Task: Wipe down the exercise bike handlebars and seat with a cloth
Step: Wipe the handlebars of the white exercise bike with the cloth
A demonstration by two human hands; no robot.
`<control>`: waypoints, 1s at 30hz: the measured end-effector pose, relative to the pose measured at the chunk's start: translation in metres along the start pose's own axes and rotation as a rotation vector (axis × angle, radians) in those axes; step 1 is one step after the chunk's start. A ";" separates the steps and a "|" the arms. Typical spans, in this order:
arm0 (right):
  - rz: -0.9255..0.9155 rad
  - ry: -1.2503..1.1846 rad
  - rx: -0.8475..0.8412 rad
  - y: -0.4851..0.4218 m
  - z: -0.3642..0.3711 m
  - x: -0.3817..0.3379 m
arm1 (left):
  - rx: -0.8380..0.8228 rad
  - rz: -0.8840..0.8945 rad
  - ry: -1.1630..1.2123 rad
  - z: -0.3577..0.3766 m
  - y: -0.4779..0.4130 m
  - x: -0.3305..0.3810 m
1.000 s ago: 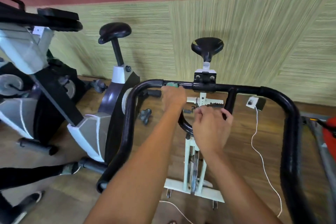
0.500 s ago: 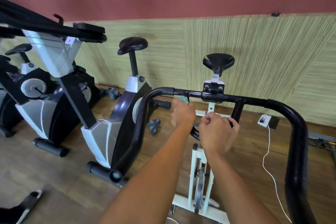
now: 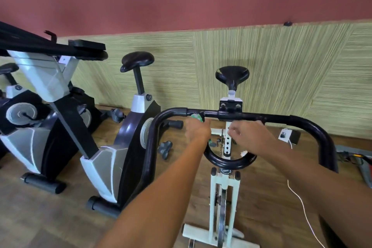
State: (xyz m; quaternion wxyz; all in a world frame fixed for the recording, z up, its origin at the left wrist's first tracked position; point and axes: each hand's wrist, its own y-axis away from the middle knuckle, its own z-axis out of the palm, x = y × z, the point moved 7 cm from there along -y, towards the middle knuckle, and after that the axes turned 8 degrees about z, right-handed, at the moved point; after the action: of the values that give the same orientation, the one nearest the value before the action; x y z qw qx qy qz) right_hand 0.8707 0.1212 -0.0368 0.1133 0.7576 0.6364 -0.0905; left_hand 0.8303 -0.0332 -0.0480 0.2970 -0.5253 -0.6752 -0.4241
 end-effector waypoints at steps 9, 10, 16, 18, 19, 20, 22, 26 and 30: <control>0.003 0.060 0.106 0.001 0.013 0.008 | 0.107 0.048 -0.029 0.001 0.004 -0.012; 0.011 0.043 0.106 0.000 0.015 0.009 | 0.122 0.057 -0.074 -0.001 0.003 -0.011; 0.003 0.010 0.120 -0.002 0.016 0.010 | 0.173 0.002 -0.192 0.004 -0.014 0.010; 0.002 0.008 0.117 -0.002 0.015 0.009 | 0.173 -0.012 -0.214 0.007 -0.014 0.008; 0.006 0.000 0.107 -0.001 0.015 0.009 | 0.165 -0.013 -0.238 0.006 -0.010 0.006; 0.007 -0.011 0.104 -0.001 0.015 0.009 | 0.155 -0.012 -0.269 0.006 -0.005 0.001; 0.004 -0.014 0.124 0.000 0.013 0.008 | 0.141 0.004 -0.329 0.008 0.007 -0.009; 0.008 0.000 0.150 0.001 0.013 0.009 | 0.126 0.020 -0.402 0.010 0.018 -0.010; 0.004 -0.016 0.158 -0.001 0.013 0.009 | 0.122 0.003 -0.438 0.010 -0.006 0.010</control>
State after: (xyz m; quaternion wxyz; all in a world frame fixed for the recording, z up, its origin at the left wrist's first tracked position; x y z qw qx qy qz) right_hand 0.8715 0.1265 -0.0521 0.0585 0.7648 0.6247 -0.1462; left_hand 0.8223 -0.0207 -0.0458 0.1752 -0.5870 -0.7471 -0.2580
